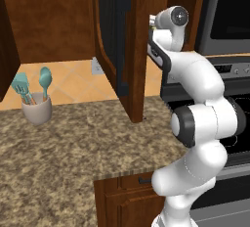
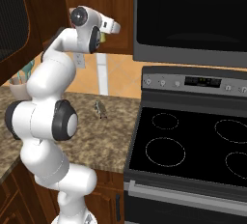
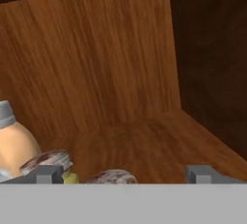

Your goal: Put the shaker and condiment bottle from the counter next to their counterparts in the cabinet.

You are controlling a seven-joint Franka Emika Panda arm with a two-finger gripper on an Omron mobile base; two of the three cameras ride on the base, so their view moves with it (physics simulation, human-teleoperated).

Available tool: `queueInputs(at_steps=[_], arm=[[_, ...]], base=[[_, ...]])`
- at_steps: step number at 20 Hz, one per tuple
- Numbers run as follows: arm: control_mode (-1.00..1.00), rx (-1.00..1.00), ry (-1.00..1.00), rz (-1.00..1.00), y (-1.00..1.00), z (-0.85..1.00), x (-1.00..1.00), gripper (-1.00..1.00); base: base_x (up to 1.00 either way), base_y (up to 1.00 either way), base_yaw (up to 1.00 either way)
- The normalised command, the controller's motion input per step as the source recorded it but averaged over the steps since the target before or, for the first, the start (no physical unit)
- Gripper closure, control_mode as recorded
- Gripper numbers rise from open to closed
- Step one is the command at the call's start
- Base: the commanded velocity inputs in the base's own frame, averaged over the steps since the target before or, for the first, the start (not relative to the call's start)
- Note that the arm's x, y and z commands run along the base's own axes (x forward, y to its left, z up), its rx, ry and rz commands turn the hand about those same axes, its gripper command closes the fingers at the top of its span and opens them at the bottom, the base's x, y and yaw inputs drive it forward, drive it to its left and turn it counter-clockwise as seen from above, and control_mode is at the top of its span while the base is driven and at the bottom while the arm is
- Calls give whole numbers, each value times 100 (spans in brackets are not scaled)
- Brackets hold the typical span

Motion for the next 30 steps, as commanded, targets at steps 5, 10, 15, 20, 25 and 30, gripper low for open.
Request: queueInputs(at_steps=[5, 10, 15, 20, 25, 30], arm=[[-100, -4, -16, 0, -4, 10, -18, -100], [-100, 0, -22, 0, -2, 0, -84, -100], [-100, 0, -20, 0, -2, 0, -95, -100], [-100, 0, -12, 0, -4, -18, -100, -100], [-100, 0, 1, 0, -10, -50, -100, -100], [-100, 0, 9, 0, -11, -73, -100, -100]], base=[[0, 0, 0], [0, 0, 0], [0, 0, 0], [0, 0, 0], [0, 0, 0], [0, 0, 0]])
